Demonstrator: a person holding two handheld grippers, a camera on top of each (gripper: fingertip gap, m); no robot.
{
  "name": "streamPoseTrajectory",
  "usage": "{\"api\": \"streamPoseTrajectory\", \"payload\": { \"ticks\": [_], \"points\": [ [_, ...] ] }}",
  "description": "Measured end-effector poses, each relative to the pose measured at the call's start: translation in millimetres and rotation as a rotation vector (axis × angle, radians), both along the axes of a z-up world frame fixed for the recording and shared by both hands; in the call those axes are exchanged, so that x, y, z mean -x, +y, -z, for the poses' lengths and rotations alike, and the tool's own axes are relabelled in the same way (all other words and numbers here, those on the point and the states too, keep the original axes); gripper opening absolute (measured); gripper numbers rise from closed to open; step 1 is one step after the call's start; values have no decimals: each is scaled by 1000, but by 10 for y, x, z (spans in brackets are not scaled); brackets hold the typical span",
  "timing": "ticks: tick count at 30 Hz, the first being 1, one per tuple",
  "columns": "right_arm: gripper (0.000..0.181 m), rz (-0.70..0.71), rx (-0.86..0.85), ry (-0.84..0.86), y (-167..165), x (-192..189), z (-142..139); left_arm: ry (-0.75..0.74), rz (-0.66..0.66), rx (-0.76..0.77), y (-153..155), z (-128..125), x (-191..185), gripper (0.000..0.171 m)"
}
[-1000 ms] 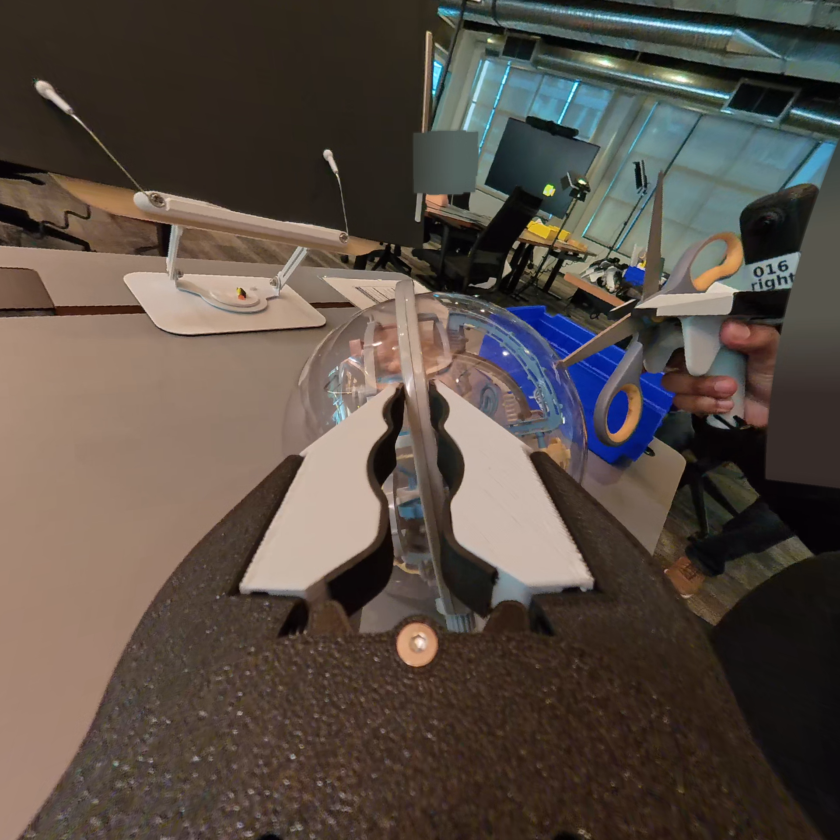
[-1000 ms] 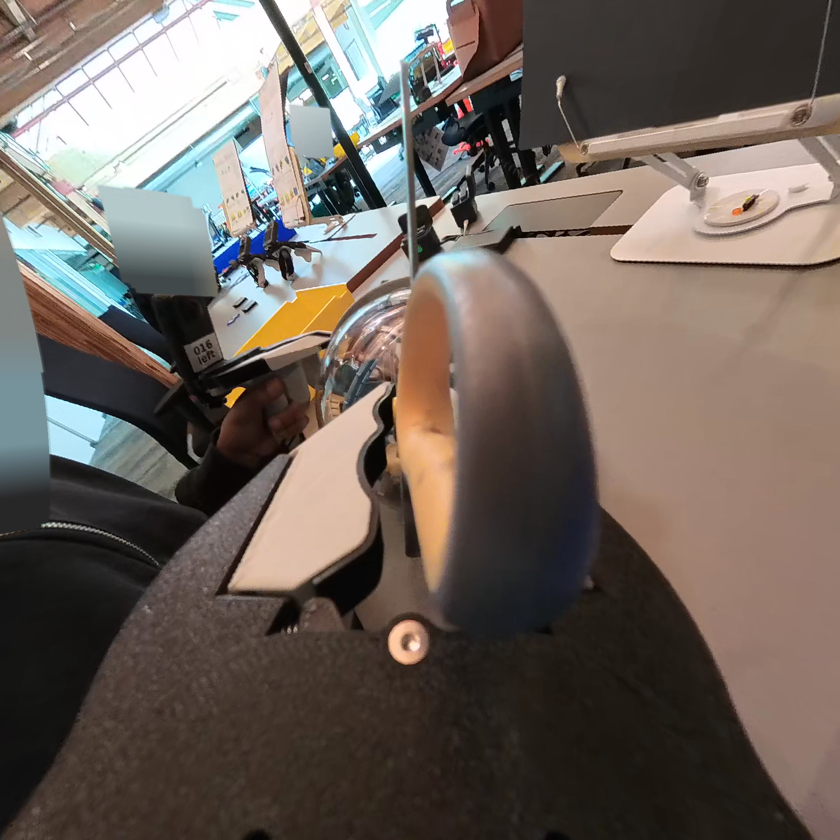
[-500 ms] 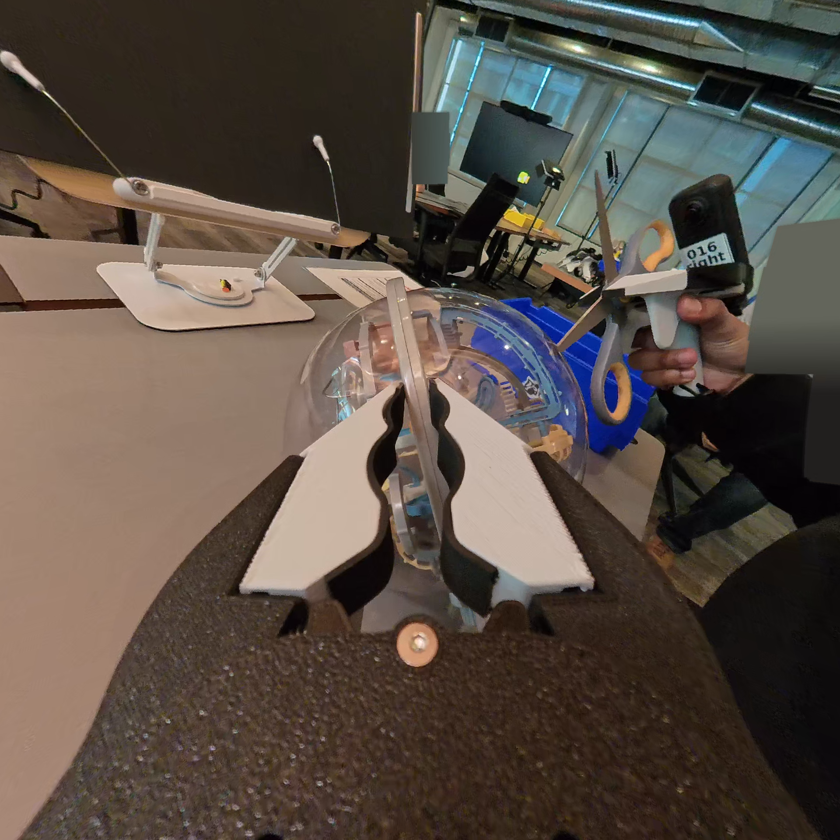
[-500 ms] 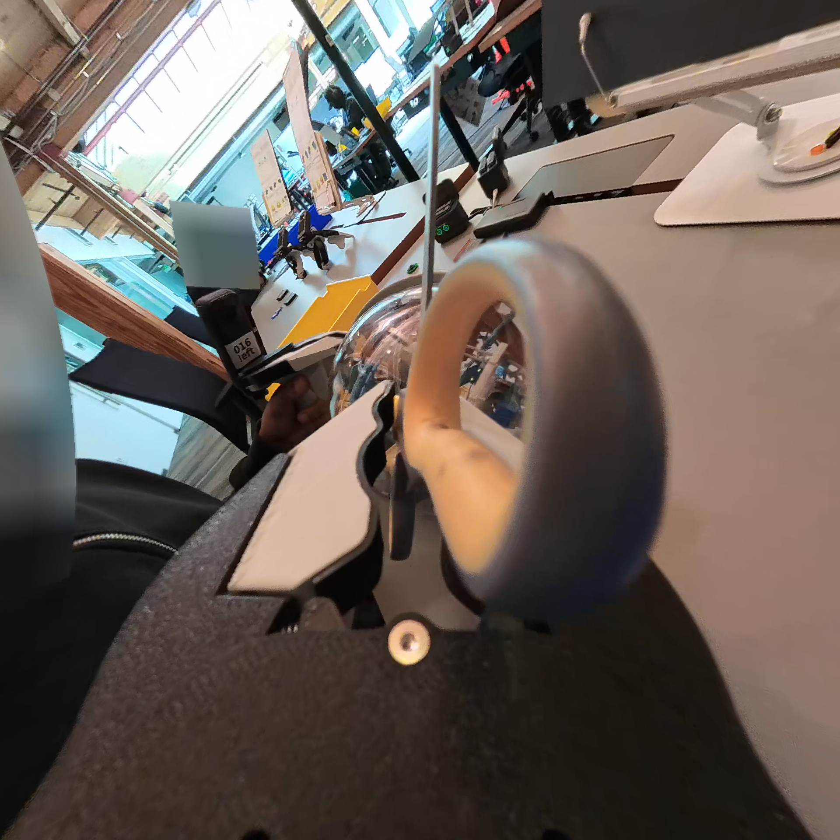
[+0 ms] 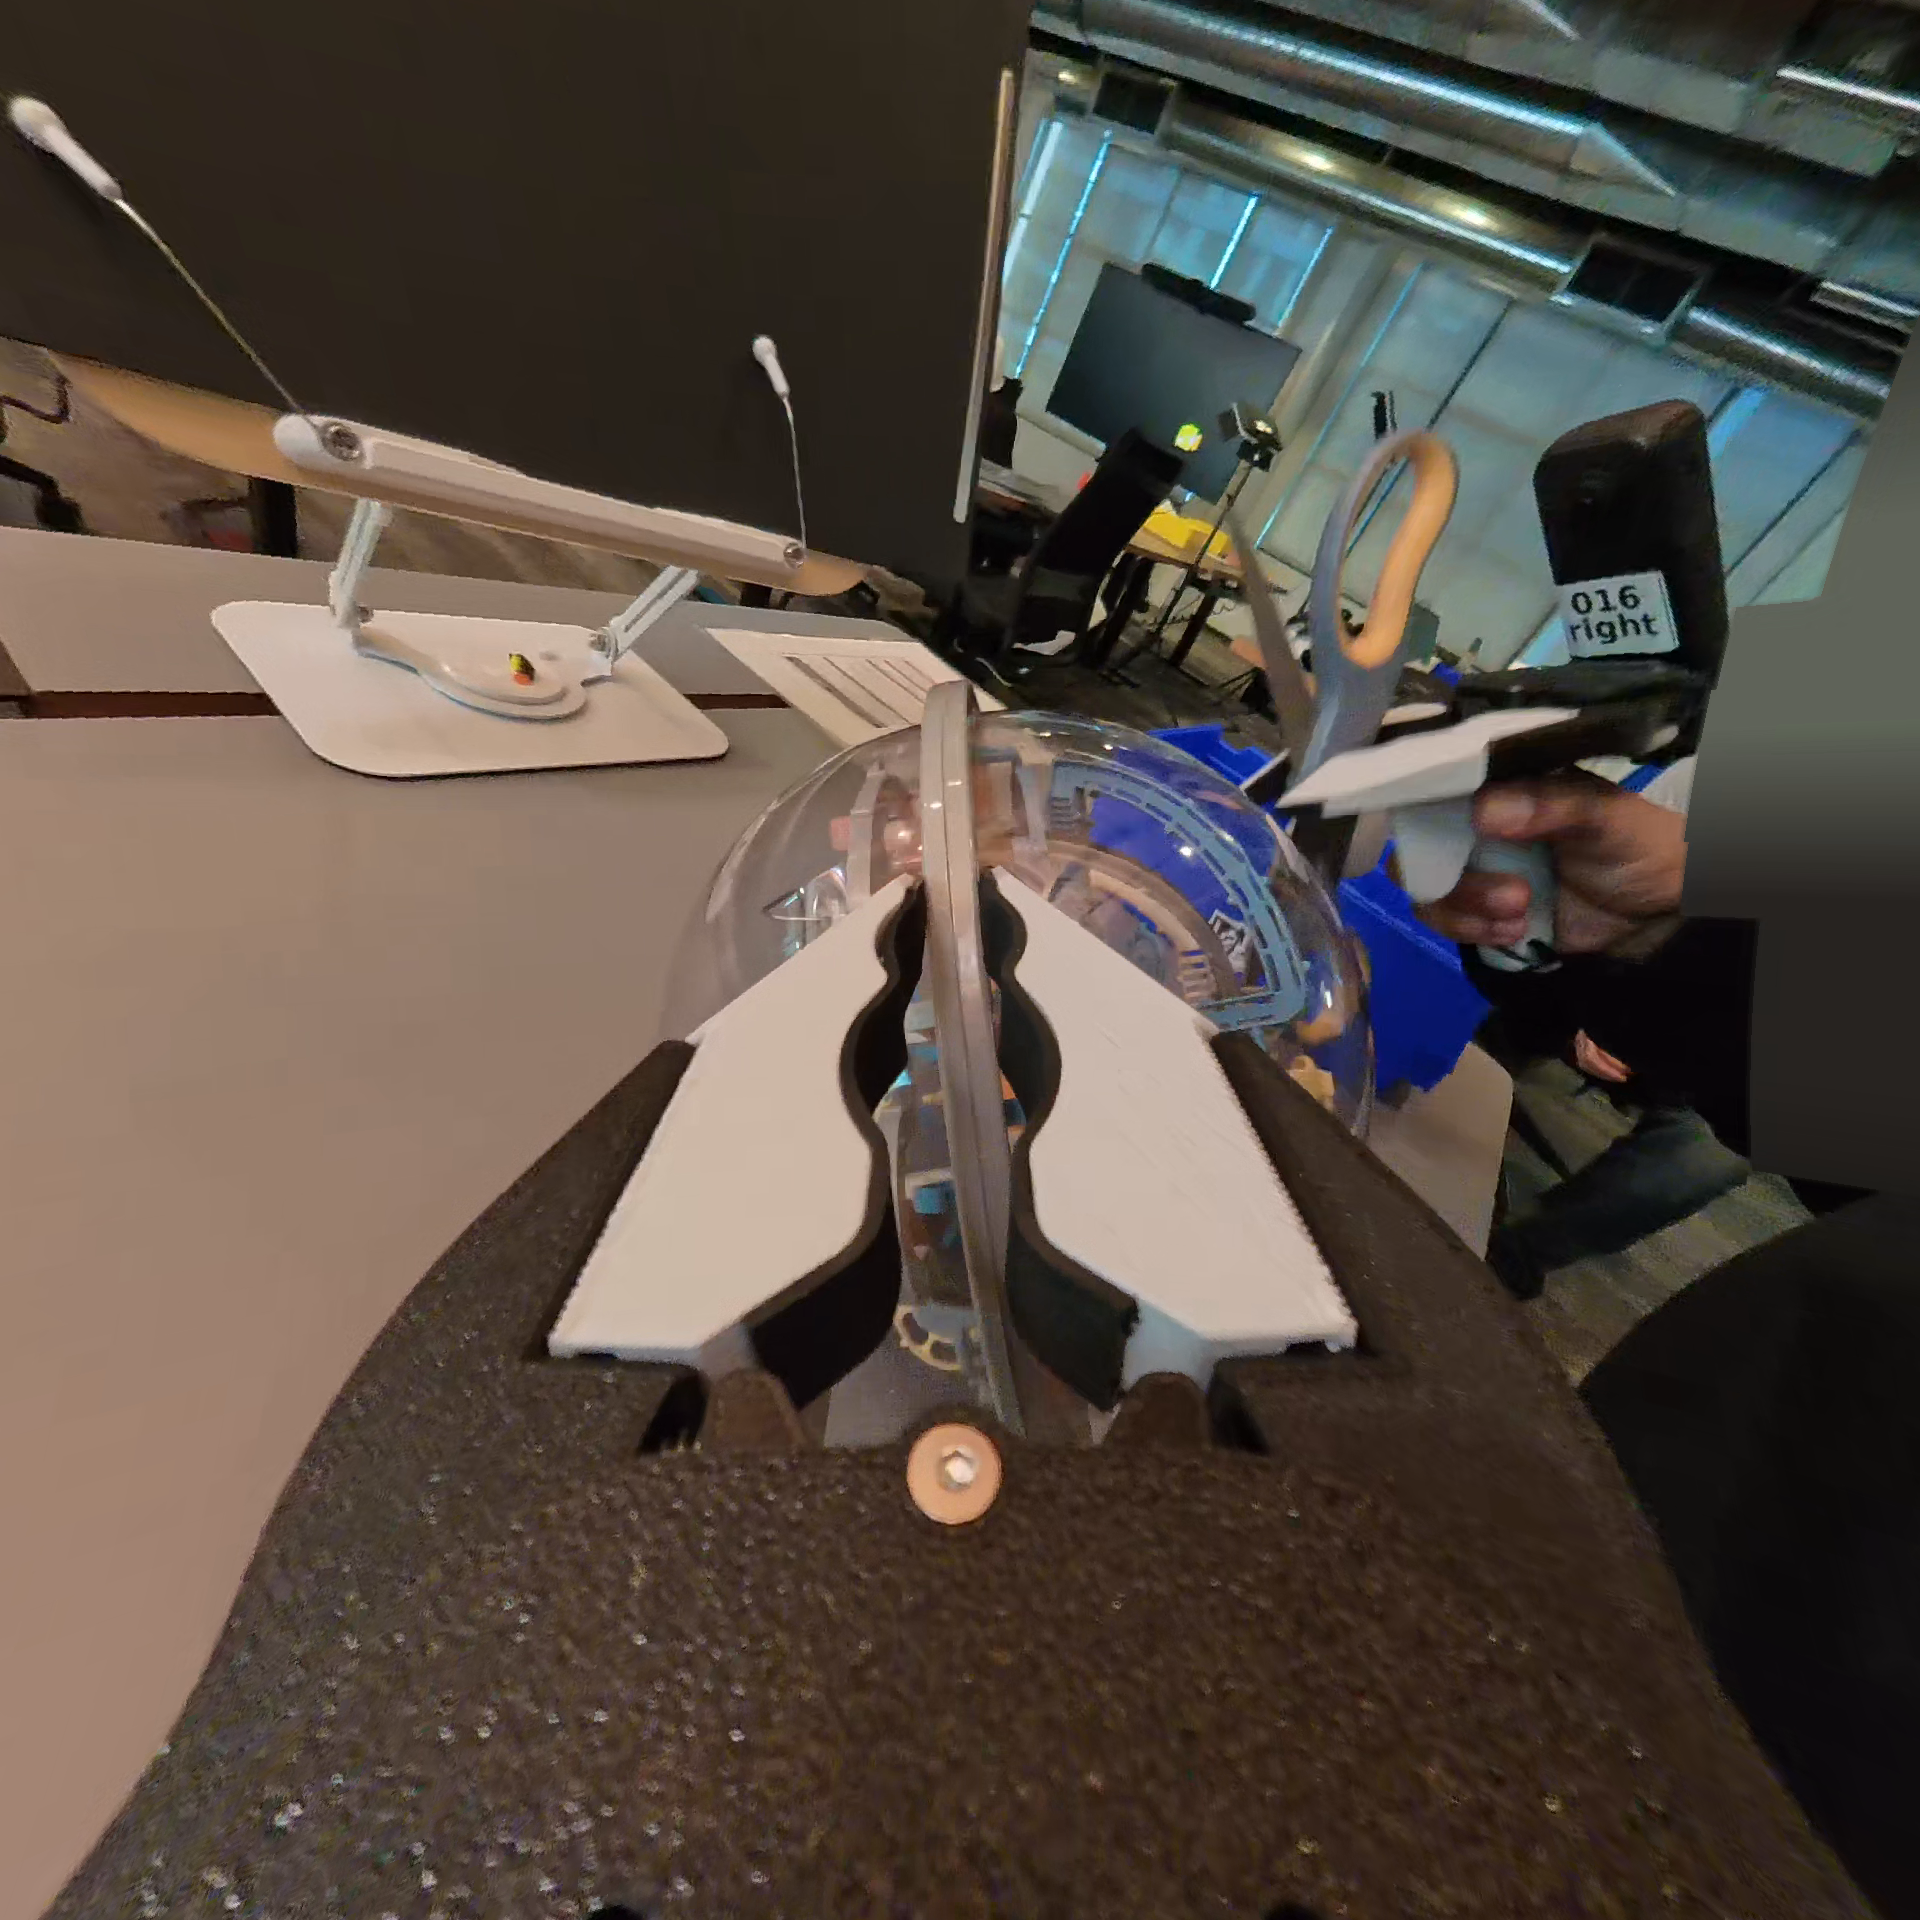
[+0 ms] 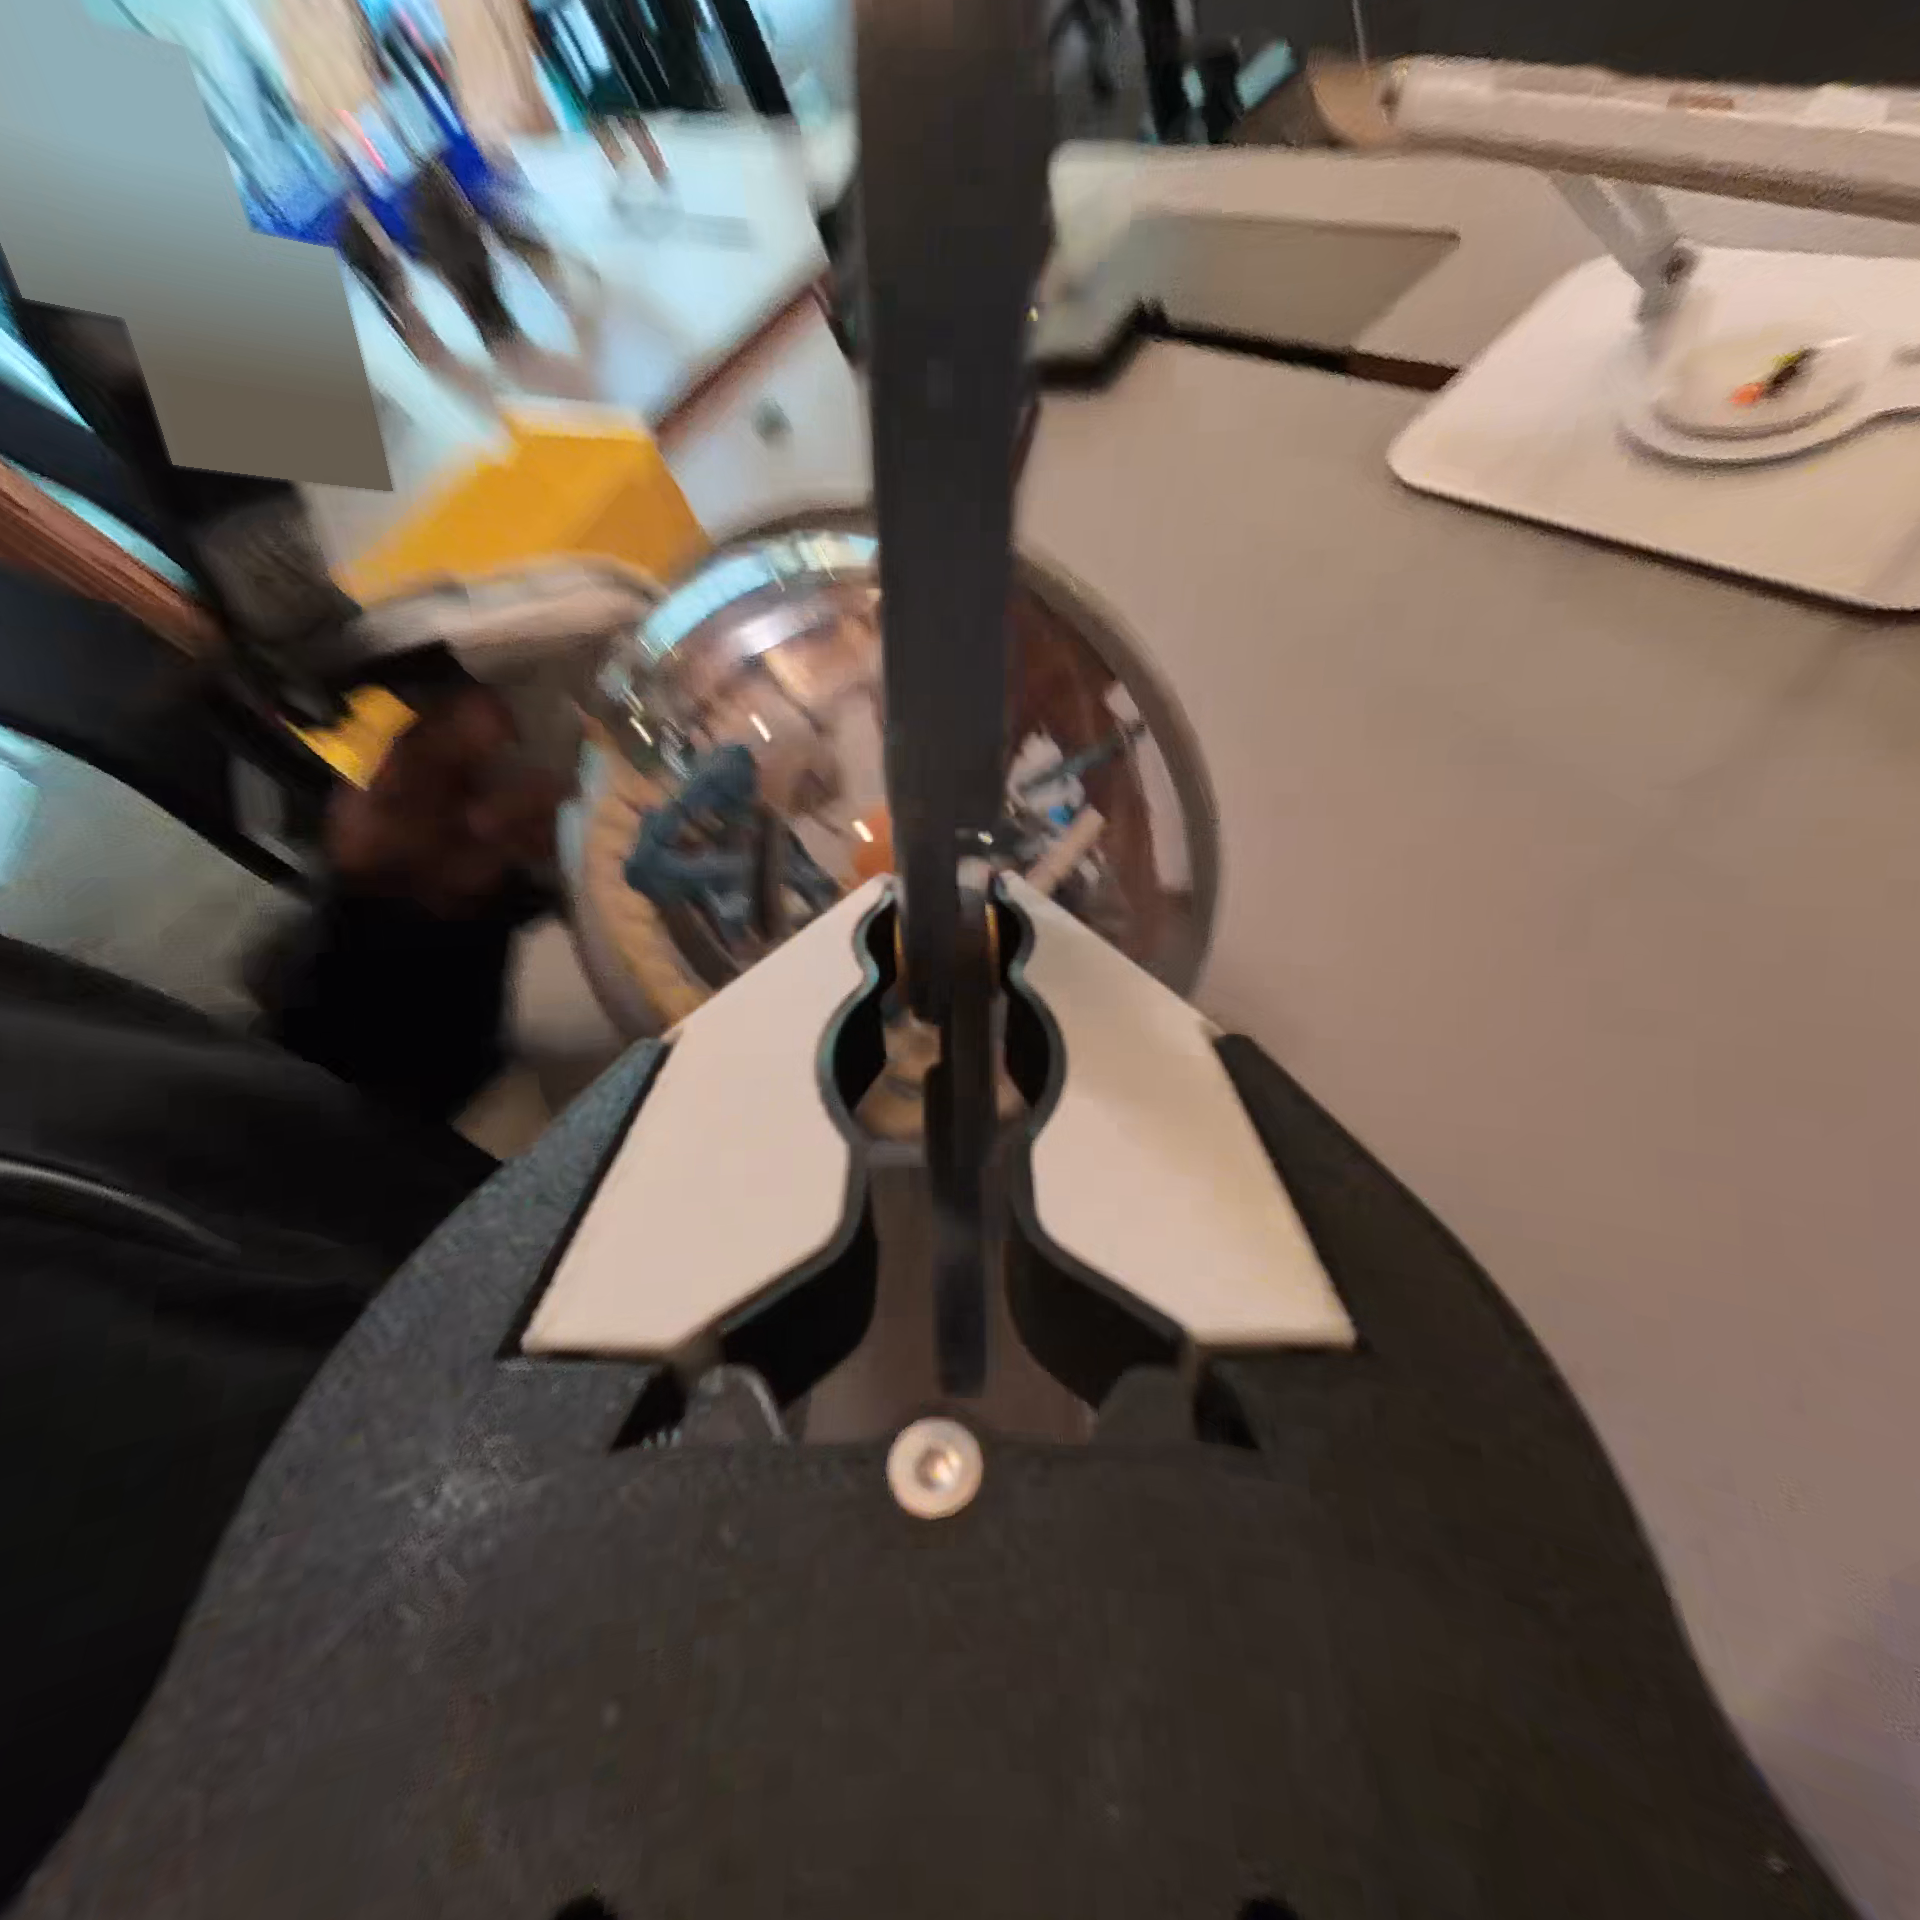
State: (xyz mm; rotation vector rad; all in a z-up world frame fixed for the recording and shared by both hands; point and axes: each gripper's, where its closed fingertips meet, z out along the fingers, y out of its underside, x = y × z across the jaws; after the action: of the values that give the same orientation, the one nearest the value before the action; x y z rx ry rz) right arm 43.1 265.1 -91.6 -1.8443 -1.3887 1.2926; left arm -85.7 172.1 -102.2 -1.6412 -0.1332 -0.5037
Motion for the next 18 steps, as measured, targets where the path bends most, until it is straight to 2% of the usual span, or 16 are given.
{"api": "streamPoseTrajectory", "payload": {
  "ticks": [2,4,8,11,14,18],
  "points": [
    [15,31,106,133,97,8,-226,-32,22,-3,-5,2,14,9],
    [14,47,128,218,187,-18,-394,-57,25,-9,-3,9,25,9],
    [15,38,214,414,159,-1,-709,-57,-10,-15,29,19,74,9],
    [15,59,161,456,171,60,-677,-66,-6,-23,24,15,70,9],
    [15,83,215,493,224,85,-632,-69,-14,-24,28,22,86,9],
    [15,123,161,528,295,64,-604,-88,-18,-31,33,31,117,9]
  ]
}}
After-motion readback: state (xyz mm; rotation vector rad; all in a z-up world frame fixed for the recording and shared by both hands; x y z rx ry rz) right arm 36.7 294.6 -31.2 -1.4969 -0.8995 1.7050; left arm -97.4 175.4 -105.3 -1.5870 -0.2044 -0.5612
